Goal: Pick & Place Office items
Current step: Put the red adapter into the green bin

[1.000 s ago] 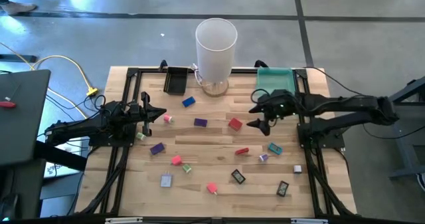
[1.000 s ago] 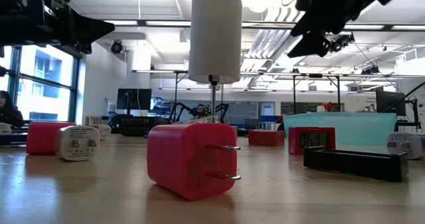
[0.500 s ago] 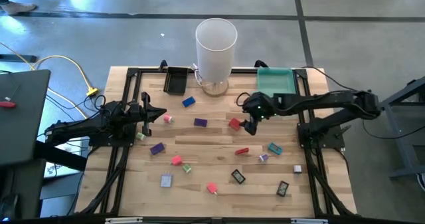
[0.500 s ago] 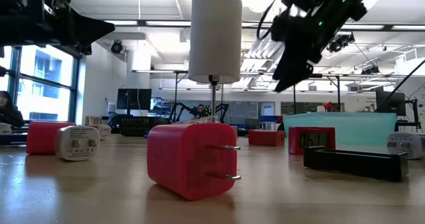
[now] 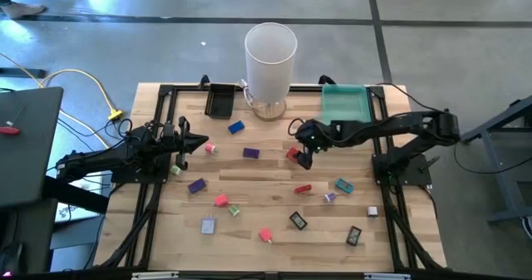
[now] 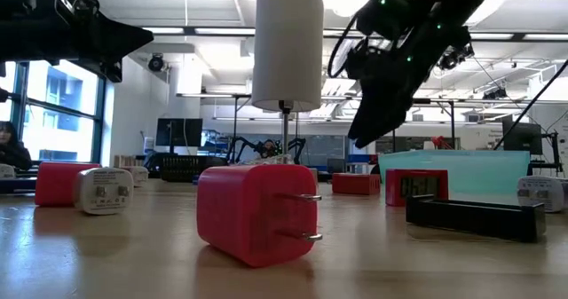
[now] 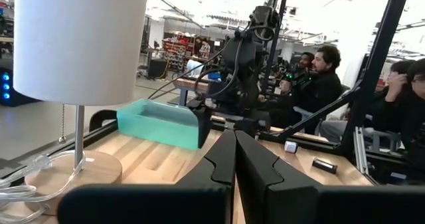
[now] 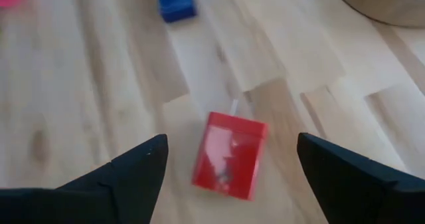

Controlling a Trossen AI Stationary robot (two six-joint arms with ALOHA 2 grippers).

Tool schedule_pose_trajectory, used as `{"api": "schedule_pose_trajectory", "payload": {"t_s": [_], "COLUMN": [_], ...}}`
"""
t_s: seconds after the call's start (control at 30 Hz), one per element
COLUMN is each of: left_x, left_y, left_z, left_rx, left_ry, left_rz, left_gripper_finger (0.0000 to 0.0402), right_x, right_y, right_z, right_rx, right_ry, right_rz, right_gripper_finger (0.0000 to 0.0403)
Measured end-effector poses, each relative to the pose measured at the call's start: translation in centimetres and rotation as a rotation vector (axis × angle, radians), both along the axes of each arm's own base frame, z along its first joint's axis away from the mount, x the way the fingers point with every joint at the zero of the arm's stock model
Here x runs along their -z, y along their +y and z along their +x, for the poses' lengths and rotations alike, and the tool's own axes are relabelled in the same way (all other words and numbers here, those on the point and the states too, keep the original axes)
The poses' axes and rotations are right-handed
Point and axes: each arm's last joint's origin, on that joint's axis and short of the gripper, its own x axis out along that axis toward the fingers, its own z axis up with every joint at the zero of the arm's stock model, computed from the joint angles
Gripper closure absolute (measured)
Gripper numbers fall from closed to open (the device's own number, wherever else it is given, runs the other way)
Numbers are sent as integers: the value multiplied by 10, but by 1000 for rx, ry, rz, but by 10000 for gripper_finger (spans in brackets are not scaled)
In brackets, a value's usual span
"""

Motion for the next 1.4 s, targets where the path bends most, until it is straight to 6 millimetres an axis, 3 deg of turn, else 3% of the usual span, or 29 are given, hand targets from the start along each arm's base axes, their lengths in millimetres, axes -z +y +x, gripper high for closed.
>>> {"api": "schedule_pose_trajectory", "payload": {"t_s": [0.27, 0.47, 1.1, 1.4], "left_x": [0, 0, 0, 0], "left_y": [0, 0, 0, 0], "left_z": [0, 0, 0, 0], "left_rx": [9, 14, 23, 23], "left_ry": [-6, -10, -15, -15], "left_rz": [-40, -66, -107, -107], "left_gripper_finger": [401, 401, 401, 401], "right_x": [14, 14, 14, 39], "right_y": [1, 4, 27, 14], "right_z": [4, 6, 9, 13], "right_rx": [97, 58, 20, 96], "right_ry": [39, 26, 33, 110], "right_rz": [64, 111, -66, -18], "right_gripper_finger": [82, 82, 82, 82]}}
